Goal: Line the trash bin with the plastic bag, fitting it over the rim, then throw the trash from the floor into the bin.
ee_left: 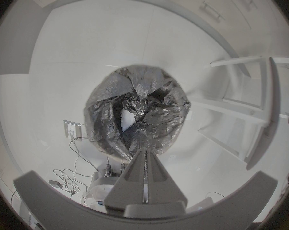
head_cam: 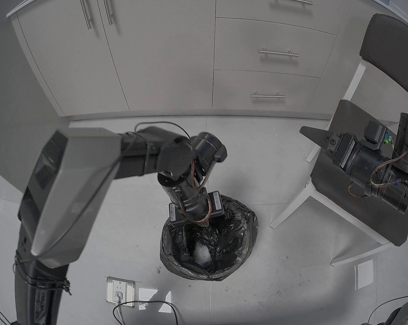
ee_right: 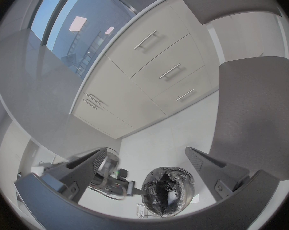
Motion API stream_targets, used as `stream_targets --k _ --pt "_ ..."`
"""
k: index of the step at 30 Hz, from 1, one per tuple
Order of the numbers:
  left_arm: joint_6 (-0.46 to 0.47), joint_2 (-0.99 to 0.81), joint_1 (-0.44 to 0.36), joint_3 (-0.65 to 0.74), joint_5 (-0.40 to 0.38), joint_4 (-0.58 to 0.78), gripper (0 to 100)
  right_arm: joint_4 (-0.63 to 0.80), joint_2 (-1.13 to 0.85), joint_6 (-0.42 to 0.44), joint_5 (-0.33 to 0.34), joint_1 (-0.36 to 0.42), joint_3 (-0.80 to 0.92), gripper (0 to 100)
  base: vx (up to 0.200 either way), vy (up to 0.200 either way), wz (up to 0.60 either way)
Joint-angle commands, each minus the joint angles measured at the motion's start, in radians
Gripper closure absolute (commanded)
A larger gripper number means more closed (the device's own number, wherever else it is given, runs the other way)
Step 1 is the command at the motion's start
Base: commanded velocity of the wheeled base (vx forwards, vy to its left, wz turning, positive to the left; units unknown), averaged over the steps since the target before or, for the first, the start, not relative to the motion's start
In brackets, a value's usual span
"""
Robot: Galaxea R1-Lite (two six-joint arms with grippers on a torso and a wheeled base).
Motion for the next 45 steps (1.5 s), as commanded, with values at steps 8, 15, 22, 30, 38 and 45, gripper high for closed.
stream_targets --k 8,15,22,30,38,45 --pt "-0.011 -0.472 0.038 0.000 -0.004 0.331 100 0.432 -0.263 -0.135 -0.041 -0.164 -0.166 0 0.000 0.000 0.00" --pt "0.058 -0.683 0.052 0.000 0.005 0.627 100 0.776 -0.481 -0.347 -0.207 -0.165 -0.353 0 0.000 0.000 0.00" --pt "0.067 -0.878 0.293 0.000 0.005 0.763 100 0.932 -0.711 -0.487 -0.264 -0.242 -0.361 0 0.000 0.000 0.00" --pt "0.218 -1.171 0.393 0.000 0.004 0.760 100 1.027 -0.867 -0.572 -0.254 -0.343 -0.347 0 0.000 0.000 0.00" --pt "0.296 -1.561 0.393 0.010 0.008 0.709 100 1.069 -1.068 -0.735 -0.258 -0.405 -0.285 0 0.000 0.000 0.00" --pt "0.281 -1.978 0.462 0.564 0.128 0.344 100 1.084 -1.214 -0.913 -0.242 -0.561 -0.284 0 0.000 0.000 0.00"
